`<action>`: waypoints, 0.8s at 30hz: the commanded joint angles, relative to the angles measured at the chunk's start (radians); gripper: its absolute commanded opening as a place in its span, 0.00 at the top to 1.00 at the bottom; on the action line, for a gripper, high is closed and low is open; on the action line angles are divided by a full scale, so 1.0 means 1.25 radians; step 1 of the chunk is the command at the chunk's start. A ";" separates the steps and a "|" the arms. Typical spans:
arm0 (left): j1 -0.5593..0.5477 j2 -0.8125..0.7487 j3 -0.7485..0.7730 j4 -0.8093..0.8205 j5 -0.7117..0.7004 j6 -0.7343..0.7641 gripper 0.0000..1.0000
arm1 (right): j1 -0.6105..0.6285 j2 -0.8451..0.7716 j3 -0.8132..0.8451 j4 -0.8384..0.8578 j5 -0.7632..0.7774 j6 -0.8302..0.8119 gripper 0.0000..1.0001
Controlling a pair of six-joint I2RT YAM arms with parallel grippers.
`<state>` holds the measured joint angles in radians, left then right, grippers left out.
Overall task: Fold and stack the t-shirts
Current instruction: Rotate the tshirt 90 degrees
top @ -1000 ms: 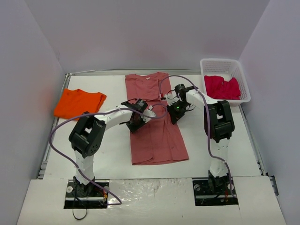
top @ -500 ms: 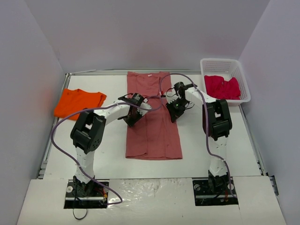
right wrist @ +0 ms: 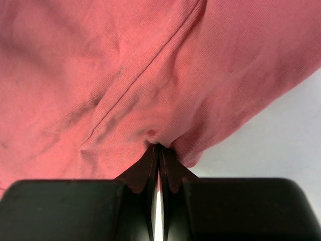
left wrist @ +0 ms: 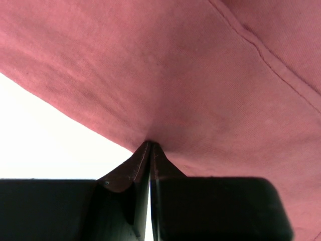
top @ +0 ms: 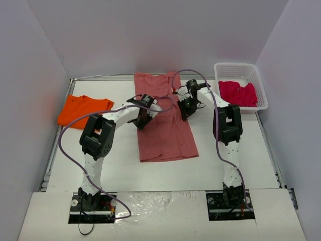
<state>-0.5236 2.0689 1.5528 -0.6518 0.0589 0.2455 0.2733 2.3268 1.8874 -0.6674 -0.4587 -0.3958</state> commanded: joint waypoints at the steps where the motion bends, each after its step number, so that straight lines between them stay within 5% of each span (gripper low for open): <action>1: 0.026 0.036 0.033 -0.004 -0.023 -0.011 0.98 | -0.009 0.079 0.013 0.011 0.083 -0.022 1.00; 15: 0.037 0.001 0.052 -0.015 -0.023 -0.020 0.97 | -0.015 0.021 -0.008 -0.001 0.066 -0.037 1.00; 21: 0.038 -0.093 0.105 -0.050 -0.068 0.018 0.78 | -0.005 -0.049 0.071 -0.056 0.077 -0.032 1.00; 22: 0.038 -0.105 0.117 -0.053 -0.074 0.028 0.77 | -0.005 -0.057 0.090 -0.067 0.076 -0.029 0.90; 24: 0.038 -0.147 0.142 -0.053 -0.092 0.034 0.74 | -0.005 -0.090 0.115 -0.076 0.076 -0.027 0.87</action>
<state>-0.4862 2.0247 1.6428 -0.6945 0.0017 0.2600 0.2695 2.3295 1.9591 -0.6949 -0.3977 -0.4206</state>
